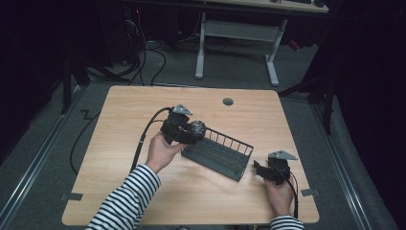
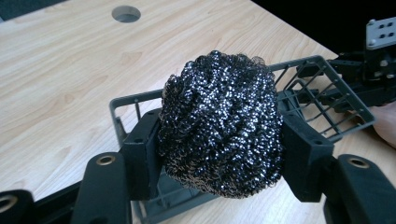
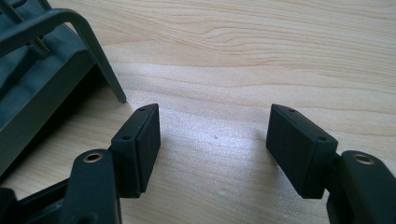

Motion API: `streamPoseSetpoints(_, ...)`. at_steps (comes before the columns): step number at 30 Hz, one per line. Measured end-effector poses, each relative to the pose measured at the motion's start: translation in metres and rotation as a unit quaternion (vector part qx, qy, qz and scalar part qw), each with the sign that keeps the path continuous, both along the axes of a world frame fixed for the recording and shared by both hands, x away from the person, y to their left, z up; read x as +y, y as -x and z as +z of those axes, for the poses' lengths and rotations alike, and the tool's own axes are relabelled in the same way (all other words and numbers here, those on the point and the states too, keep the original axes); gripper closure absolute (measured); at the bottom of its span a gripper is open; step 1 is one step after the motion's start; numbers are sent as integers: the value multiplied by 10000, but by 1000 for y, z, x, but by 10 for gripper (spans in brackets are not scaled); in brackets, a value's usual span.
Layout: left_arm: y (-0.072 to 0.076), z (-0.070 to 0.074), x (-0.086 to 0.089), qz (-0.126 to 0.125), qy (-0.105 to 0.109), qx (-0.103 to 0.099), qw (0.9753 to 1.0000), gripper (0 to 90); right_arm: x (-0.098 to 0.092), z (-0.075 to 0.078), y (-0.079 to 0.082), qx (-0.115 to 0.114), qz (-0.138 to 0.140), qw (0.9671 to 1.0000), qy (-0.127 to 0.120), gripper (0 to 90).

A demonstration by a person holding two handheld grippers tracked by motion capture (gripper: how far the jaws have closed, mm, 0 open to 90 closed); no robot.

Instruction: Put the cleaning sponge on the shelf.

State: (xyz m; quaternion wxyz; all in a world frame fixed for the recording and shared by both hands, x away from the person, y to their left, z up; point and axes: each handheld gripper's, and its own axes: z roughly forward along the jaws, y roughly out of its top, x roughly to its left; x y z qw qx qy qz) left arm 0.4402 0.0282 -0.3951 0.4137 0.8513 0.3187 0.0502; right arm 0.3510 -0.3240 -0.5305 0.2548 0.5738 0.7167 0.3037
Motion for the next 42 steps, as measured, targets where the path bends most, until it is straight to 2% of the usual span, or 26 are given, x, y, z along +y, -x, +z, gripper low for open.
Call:
streamPoseSetpoints(8, -11, -19, -16, 68, -213, 133, 9997, 389, 0, 0, 0, -11, 4, 10000, 15, 352)
streamPoseSetpoints(13, -13, -27, -24, 44, -387, 148, 9991, 386, 0, 0, 0, -13, 4, 10000, 13, 352)
streamPoseSetpoints(29, -18, -41, -35, 89, -687, 204, 9974, 369, 0, 0, 0, -10, 1, 10000, 17, 351)
streamPoseSetpoints(35, -19, -42, -35, 146, -729, 210, 9970, 321, 0, 0, 0, -10, -1, 10000, 13, 351)
streamPoseSetpoints(37, -18, -41, -33, 193, -678, 194, 9973, 301, 0, 0, 0, -10, -1, 10000, 12, 351)
streamPoseSetpoints(42, -16, -34, -28, 293, -565, 34, 9980, 246, 0, 0, 0, -3, -1, 10000, 1, 351)
